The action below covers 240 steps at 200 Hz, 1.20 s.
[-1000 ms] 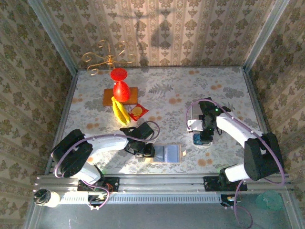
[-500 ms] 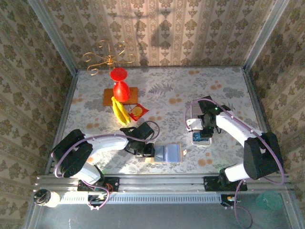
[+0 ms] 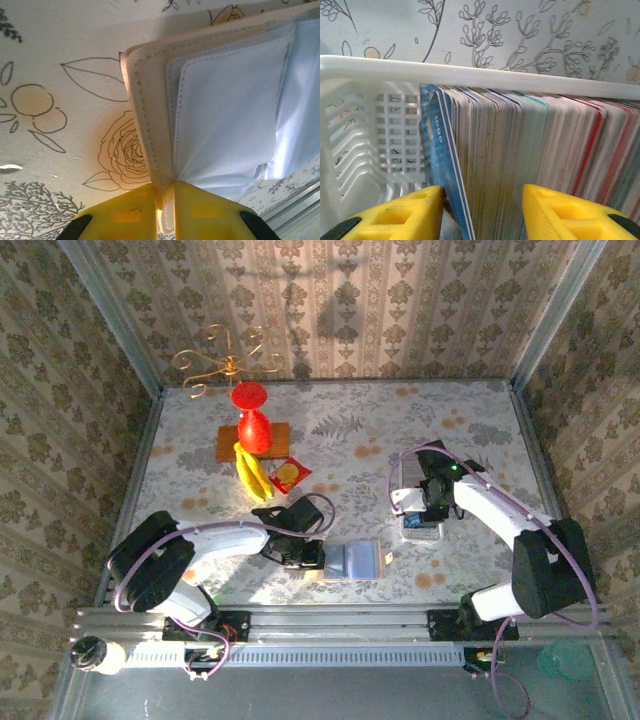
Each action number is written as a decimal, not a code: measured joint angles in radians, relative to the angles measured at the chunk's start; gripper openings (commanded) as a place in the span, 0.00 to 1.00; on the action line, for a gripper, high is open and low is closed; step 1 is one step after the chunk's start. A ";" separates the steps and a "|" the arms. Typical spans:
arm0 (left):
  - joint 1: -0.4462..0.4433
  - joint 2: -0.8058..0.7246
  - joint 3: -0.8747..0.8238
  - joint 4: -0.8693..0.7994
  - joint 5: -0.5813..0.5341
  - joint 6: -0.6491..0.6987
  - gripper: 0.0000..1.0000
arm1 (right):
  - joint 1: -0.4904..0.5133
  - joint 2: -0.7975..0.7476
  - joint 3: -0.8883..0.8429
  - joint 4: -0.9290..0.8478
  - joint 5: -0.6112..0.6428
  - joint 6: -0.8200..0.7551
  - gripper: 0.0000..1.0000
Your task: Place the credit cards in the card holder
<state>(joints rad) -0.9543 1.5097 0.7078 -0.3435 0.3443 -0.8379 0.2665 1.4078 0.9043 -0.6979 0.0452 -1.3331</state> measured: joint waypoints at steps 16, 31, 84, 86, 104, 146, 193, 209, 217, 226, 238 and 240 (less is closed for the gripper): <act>0.000 0.000 0.000 0.001 0.000 -0.002 0.14 | 0.000 -0.027 0.000 0.001 0.000 0.000 0.45; -0.001 0.000 0.000 0.000 0.000 -0.006 0.13 | 0.000 -0.042 0.005 0.003 0.000 0.000 0.46; -0.006 0.000 0.000 0.001 -0.004 -0.007 0.13 | -0.002 -0.053 0.020 0.030 0.000 0.000 0.50; -0.006 0.000 0.000 0.001 -0.004 -0.007 0.13 | -0.002 -0.053 0.020 0.030 0.000 0.000 0.50; -0.007 0.000 0.000 0.001 -0.004 -0.007 0.12 | -0.002 -0.053 0.021 0.029 0.000 0.000 0.59; -0.007 0.000 0.000 0.001 -0.003 -0.008 0.12 | -0.010 -0.053 0.021 0.014 0.000 -0.008 1.00; -0.007 0.000 -0.001 0.002 -0.003 -0.008 0.12 | -0.003 -0.048 0.021 0.001 0.000 -0.040 1.00; -0.007 0.000 -0.002 0.004 -0.003 -0.008 0.12 | 0.007 -0.040 0.018 0.004 0.000 -0.050 1.00; -0.007 0.000 -0.002 0.004 -0.003 -0.008 0.12 | 0.013 -0.031 0.019 0.006 0.000 -0.053 1.00; -0.007 0.000 -0.002 0.005 -0.003 -0.008 0.12 | 0.021 -0.016 0.019 0.013 0.000 -0.055 1.00; -0.007 0.000 -0.002 0.005 -0.003 -0.008 0.12 | 0.030 0.013 0.019 0.018 0.000 -0.056 1.00; -0.007 0.000 -0.002 0.005 -0.003 -0.008 0.12 | 0.032 0.018 0.019 0.019 0.000 -0.056 1.00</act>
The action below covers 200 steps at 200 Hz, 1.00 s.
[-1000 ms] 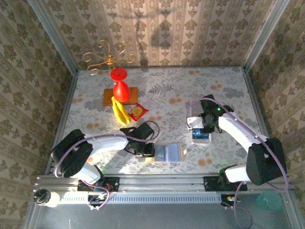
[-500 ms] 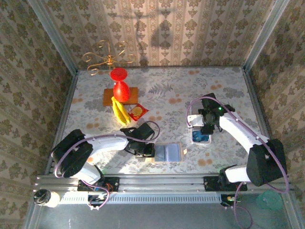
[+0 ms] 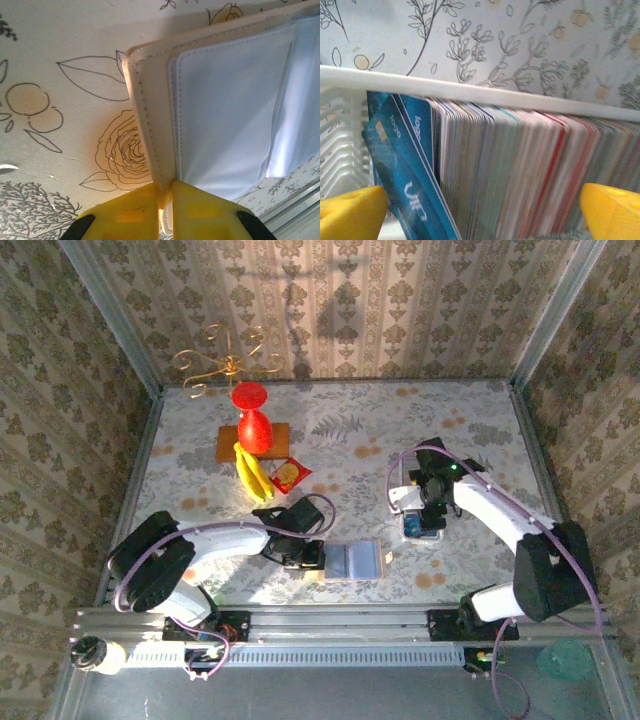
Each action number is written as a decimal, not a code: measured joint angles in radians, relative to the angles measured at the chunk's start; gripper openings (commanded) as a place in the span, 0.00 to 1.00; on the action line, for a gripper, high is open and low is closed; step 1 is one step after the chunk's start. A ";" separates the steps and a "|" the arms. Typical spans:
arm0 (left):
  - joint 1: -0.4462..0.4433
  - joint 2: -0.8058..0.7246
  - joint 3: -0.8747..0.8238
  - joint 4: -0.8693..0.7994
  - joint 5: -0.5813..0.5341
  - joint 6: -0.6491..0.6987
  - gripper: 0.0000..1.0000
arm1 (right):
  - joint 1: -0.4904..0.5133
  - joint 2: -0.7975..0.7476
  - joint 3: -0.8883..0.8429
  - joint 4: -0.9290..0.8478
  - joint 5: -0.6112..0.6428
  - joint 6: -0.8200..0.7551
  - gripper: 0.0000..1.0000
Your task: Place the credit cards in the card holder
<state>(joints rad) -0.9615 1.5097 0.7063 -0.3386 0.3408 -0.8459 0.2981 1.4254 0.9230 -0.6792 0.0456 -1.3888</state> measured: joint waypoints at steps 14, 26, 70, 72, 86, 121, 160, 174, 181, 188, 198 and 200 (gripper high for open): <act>0.000 0.000 -0.002 0.004 0.000 -0.003 0.12 | 0.007 0.030 0.000 0.001 0.000 0.000 1.00; 0.000 0.000 -0.006 0.011 0.000 -0.008 0.12 | 0.011 0.046 0.000 0.000 -0.001 -0.001 1.00; 0.000 -0.002 -0.015 0.026 0.000 -0.021 0.11 | 0.021 0.050 -0.029 0.055 0.008 -0.019 0.94; 0.000 -0.003 -0.016 0.027 0.000 -0.021 0.11 | 0.021 0.049 -0.031 0.059 0.009 -0.018 0.93; 0.000 -0.006 -0.019 0.031 0.000 -0.023 0.11 | 0.022 0.041 -0.038 0.071 0.011 -0.019 0.85; 0.000 -0.007 -0.019 0.031 0.000 -0.023 0.11 | 0.024 0.026 -0.045 0.085 0.014 -0.027 0.74; 0.000 -0.007 -0.019 0.031 0.000 -0.023 0.10 | 0.027 0.014 -0.047 0.074 0.014 -0.029 0.71; 0.000 -0.007 -0.019 0.032 0.000 -0.023 0.09 | 0.027 0.009 -0.047 0.072 0.014 -0.031 0.70; 0.000 -0.007 -0.019 0.033 0.000 -0.023 0.09 | 0.027 0.005 -0.047 0.071 0.014 -0.033 0.70; 0.000 -0.007 -0.019 0.033 0.001 -0.023 0.09 | 0.027 0.000 -0.047 0.071 0.014 -0.035 0.70; -0.001 -0.007 -0.019 0.033 0.000 -0.023 0.08 | 0.027 -0.009 -0.047 0.071 0.014 -0.039 0.69; -0.002 -0.007 -0.019 0.033 0.000 -0.023 0.08 | 0.027 -0.010 -0.047 0.070 0.014 -0.040 0.68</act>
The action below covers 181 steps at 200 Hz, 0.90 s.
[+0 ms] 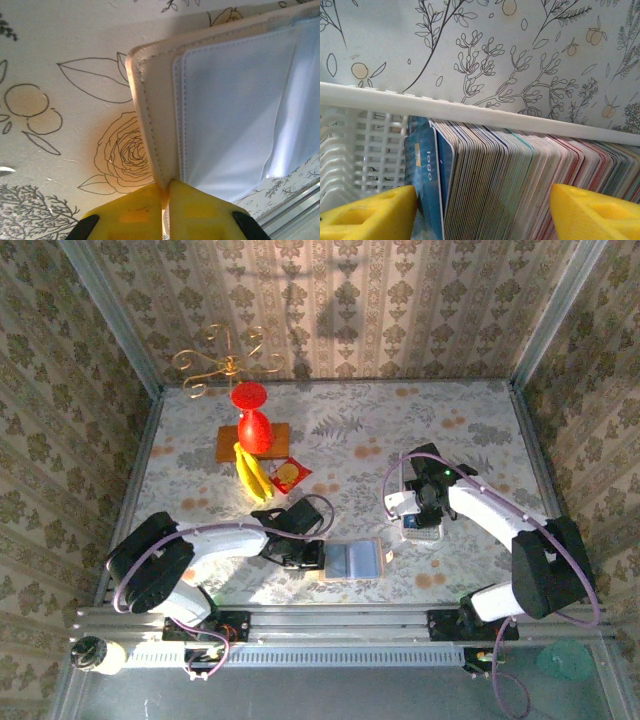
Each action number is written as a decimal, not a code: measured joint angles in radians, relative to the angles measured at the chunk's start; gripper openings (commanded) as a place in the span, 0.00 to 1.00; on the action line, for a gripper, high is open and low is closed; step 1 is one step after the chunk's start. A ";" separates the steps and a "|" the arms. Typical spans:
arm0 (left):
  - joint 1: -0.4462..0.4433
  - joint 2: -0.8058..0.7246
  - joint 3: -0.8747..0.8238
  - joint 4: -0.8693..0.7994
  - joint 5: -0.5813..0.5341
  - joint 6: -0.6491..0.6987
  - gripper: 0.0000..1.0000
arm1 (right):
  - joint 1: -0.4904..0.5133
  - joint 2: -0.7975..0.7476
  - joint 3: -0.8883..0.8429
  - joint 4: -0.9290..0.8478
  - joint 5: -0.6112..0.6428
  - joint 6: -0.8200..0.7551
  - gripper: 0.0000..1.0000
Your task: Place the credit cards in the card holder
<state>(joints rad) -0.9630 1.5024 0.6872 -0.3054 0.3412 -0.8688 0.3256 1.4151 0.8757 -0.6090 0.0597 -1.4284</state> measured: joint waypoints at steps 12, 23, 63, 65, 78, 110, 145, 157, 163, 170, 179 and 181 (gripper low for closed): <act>-0.001 0.000 0.000 0.000 0.000 0.000 0.08 | 0.000 -0.018 0.000 -0.003 0.000 -0.006 0.63; -0.004 0.000 0.000 0.001 0.000 0.000 0.08 | 0.000 -0.035 0.000 -0.009 -0.001 -0.009 0.62; -0.008 0.000 0.000 0.005 0.000 0.000 0.07 | 0.000 -0.048 0.000 -0.022 0.000 -0.009 0.52; -0.008 0.000 0.000 0.005 0.000 -0.001 0.07 | 0.000 -0.048 0.000 -0.023 0.000 -0.010 0.51; -0.010 0.000 0.000 0.006 -0.001 -0.002 0.07 | 0.000 -0.049 0.000 -0.030 -0.001 -0.009 0.50; -0.012 0.000 0.000 0.008 0.000 -0.002 0.07 | 0.000 -0.053 -0.001 -0.045 -0.002 -0.009 0.39; -0.013 0.000 0.000 0.008 0.000 -0.002 0.07 | 0.000 -0.075 -0.001 -0.044 -0.001 -0.009 0.34; -0.013 0.000 0.000 0.008 0.000 -0.002 0.07 | 0.000 -0.083 -0.001 -0.044 0.001 -0.008 0.33; -0.013 0.000 0.000 0.008 0.000 -0.002 0.07 | 0.000 -0.087 -0.001 -0.044 0.001 -0.009 0.31; -0.013 0.000 0.000 0.008 0.000 -0.002 0.07 | 0.000 -0.090 -0.001 -0.044 0.001 -0.008 0.30; -0.013 0.000 0.000 0.008 0.000 -0.002 0.07 | 0.000 -0.091 -0.001 -0.045 0.002 -0.009 0.28; -0.013 0.000 0.000 0.008 0.000 -0.002 0.07 | 0.000 -0.091 -0.001 -0.045 0.002 -0.008 0.27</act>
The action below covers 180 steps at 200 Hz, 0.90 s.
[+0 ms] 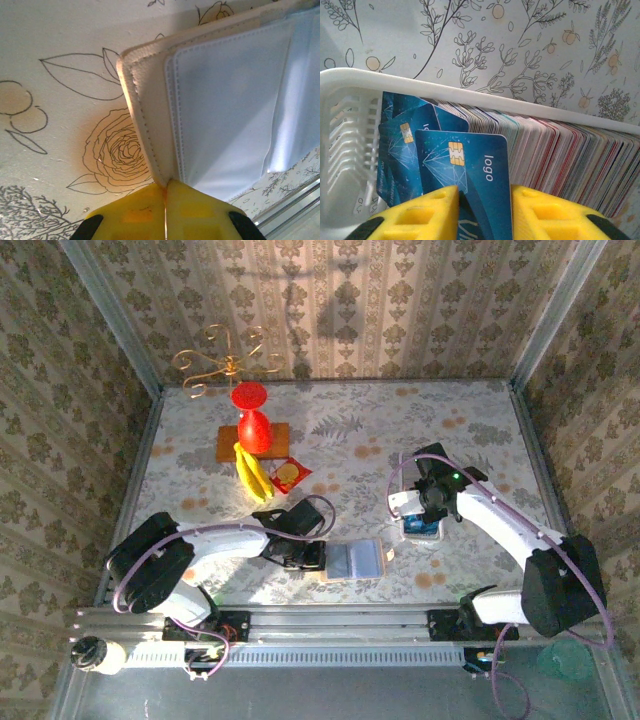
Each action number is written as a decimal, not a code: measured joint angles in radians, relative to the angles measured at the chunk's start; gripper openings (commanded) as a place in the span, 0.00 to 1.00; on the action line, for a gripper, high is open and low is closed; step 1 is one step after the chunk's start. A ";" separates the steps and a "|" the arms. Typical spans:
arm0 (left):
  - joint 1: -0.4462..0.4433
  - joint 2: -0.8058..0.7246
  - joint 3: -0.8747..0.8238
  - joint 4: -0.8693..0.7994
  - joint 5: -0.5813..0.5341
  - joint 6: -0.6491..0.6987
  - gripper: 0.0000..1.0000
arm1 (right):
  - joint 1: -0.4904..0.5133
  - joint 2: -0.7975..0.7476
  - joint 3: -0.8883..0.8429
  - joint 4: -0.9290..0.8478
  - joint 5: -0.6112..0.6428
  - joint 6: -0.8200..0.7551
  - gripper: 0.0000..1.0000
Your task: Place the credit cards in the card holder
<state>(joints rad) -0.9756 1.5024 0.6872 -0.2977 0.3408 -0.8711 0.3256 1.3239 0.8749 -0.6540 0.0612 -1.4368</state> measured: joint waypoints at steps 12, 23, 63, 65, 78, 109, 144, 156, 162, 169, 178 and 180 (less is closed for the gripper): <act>0.000 0.000 0.000 0.000 0.000 0.000 0.07 | 0.000 0.000 0.000 0.000 0.000 0.000 0.26; 0.000 0.000 0.000 0.000 0.000 0.000 0.07 | 0.000 0.000 0.000 -0.001 0.000 0.002 0.24; 0.000 0.000 0.000 0.000 0.000 0.000 0.08 | 0.003 -0.010 0.000 -0.018 -0.001 0.011 0.12; 0.000 0.000 0.000 0.000 0.000 0.001 0.09 | 0.003 -0.012 0.000 -0.020 -0.001 0.010 0.11; 0.000 0.000 0.000 0.000 0.000 0.001 0.10 | 0.005 -0.028 0.000 -0.036 -0.001 0.020 0.07; 0.001 -0.002 0.000 -0.002 0.000 0.002 0.13 | 0.014 -0.082 0.000 -0.093 -0.002 0.055 0.00; 0.007 -0.034 0.000 -0.017 0.000 0.008 0.20 | 0.045 -0.164 0.011 -0.172 -0.025 0.109 0.00; 0.013 -0.046 0.000 -0.022 0.000 0.013 0.23 | 0.059 -0.194 0.019 -0.203 -0.045 0.141 0.00; 0.016 -0.053 0.000 -0.027 0.000 0.014 0.25 | 0.064 -0.209 0.024 -0.220 -0.058 0.160 0.00; 0.021 -0.063 0.001 -0.034 0.000 0.016 0.29 | 0.069 -0.222 0.031 -0.237 -0.071 0.181 0.00; 0.025 -0.078 0.000 -0.042 -0.002 0.018 0.35 | 0.076 -0.235 0.040 -0.257 -0.082 0.208 0.00; 0.027 -0.083 0.001 -0.044 -0.002 0.023 0.36 | 0.078 -0.238 0.043 -0.263 -0.084 0.215 0.00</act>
<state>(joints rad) -0.9489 1.4197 0.6880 -0.3416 0.3389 -0.8482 0.4034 1.0855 0.9180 -0.9173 -0.0231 -1.2221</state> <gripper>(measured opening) 0.299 0.039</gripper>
